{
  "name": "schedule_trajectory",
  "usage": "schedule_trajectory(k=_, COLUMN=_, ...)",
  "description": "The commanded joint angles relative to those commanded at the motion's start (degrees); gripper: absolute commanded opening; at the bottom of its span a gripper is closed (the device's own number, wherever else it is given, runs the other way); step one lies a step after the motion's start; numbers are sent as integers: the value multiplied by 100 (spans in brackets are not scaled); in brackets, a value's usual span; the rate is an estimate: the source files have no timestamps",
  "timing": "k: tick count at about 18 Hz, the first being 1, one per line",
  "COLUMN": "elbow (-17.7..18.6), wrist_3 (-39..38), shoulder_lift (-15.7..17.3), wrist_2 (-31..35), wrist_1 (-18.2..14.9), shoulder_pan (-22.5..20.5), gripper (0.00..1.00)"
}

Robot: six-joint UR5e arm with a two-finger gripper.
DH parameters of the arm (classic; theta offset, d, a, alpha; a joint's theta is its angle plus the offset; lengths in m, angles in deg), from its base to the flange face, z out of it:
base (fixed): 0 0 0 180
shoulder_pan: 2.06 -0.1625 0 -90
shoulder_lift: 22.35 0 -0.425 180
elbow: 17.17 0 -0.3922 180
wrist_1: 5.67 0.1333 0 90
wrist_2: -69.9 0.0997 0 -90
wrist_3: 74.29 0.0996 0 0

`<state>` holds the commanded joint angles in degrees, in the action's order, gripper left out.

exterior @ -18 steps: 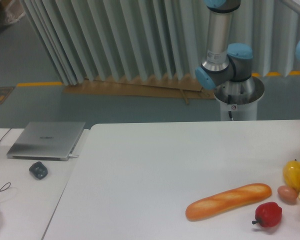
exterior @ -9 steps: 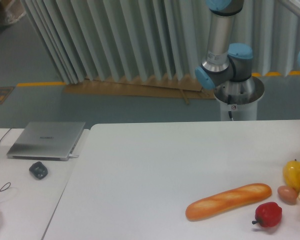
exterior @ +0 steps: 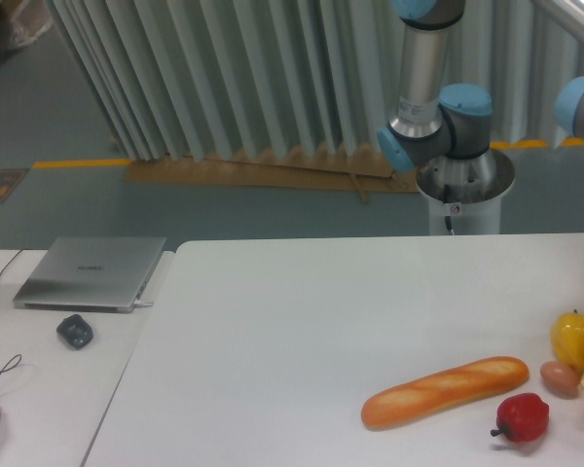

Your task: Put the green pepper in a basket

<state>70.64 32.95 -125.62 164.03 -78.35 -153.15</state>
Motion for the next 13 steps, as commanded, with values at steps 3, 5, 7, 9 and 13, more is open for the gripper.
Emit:
schedule_trajectory(k=3, elbow=-26, wrist_3=-561, shoulder_lift=115, wrist_2=9, wrist_1=-158, shoulder_pan=352, gripper=100)
schedule_trajectory(k=5, elbow=-18, wrist_3=-712, shoulder_lift=123, wrist_2=18, wrist_1=-298, shoulder_pan=519, gripper=100)
schedule_trajectory(k=7, elbow=9, wrist_3=-914, shoulder_lift=123, wrist_2=0, wrist_1=-352, shoulder_pan=695, gripper=100)
schedule_trajectory(k=9, elbow=26, wrist_3=-1169, shoulder_lift=132, wrist_2=-43, wrist_1=-361, shoulder_pan=888, gripper=100)
schedule_trajectory(k=13, elbow=35, wrist_3=-1222, shoulder_lift=203, wrist_2=-167, wrist_1=-501, shoulder_pan=1038, gripper=100)
